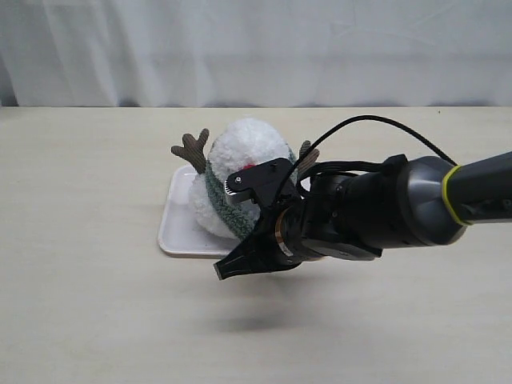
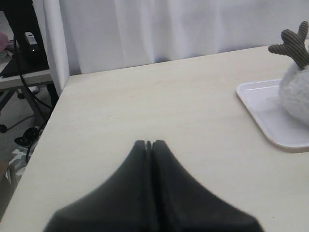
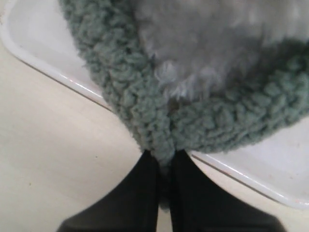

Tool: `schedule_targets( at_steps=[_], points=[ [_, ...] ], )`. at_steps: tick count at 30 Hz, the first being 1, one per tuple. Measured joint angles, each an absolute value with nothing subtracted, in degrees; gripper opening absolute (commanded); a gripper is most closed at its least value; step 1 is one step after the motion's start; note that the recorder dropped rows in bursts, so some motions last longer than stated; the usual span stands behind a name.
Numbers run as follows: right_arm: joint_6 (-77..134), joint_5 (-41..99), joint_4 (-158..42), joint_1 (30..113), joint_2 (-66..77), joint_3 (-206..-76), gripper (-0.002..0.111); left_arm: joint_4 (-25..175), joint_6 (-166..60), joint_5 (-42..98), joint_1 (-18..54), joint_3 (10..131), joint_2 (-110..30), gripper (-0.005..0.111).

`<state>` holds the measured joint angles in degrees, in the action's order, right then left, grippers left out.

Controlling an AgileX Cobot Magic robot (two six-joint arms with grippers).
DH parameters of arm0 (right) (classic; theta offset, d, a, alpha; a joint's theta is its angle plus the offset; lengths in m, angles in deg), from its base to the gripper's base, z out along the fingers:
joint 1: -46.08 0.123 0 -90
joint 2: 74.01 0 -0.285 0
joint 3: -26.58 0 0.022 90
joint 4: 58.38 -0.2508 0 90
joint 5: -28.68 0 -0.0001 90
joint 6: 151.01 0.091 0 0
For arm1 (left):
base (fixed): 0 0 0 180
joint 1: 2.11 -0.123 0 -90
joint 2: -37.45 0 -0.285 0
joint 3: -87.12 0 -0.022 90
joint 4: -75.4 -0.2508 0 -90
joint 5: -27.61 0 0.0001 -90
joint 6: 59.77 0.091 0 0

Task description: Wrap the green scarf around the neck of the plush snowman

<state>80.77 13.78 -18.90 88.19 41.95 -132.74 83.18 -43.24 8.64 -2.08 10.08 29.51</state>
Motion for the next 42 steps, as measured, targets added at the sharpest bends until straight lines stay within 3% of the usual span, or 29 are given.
schedule_targets(
  at_steps=[22,24,27,30,42],
  points=[
    [79.7,13.8,-18.9,88.2,46.1,-133.3,0.004,83.2,-43.2,8.6,-2.1,10.1,29.5,0.0],
    [79.6,13.6,-18.9,88.2,46.1,-133.4,0.013,83.2,-43.2,8.6,-2.1,10.1,29.5,0.0],
    [79.6,13.2,-19.5,88.2,46.1,-133.4,0.043,83.2,-43.2,8.6,-2.1,10.1,29.5,0.0],
    [79.4,11.7,-21.3,88.2,45.6,-133.4,0.057,83.2,-43.2,8.6,-2.1,10.1,29.5,0.0],
    [59.9,-4.5,-41.3,88.2,33.4,-133.4,0.059,83.2,-43.2,8.6,-2.1,10.1,29.5,0.0]
  ],
)
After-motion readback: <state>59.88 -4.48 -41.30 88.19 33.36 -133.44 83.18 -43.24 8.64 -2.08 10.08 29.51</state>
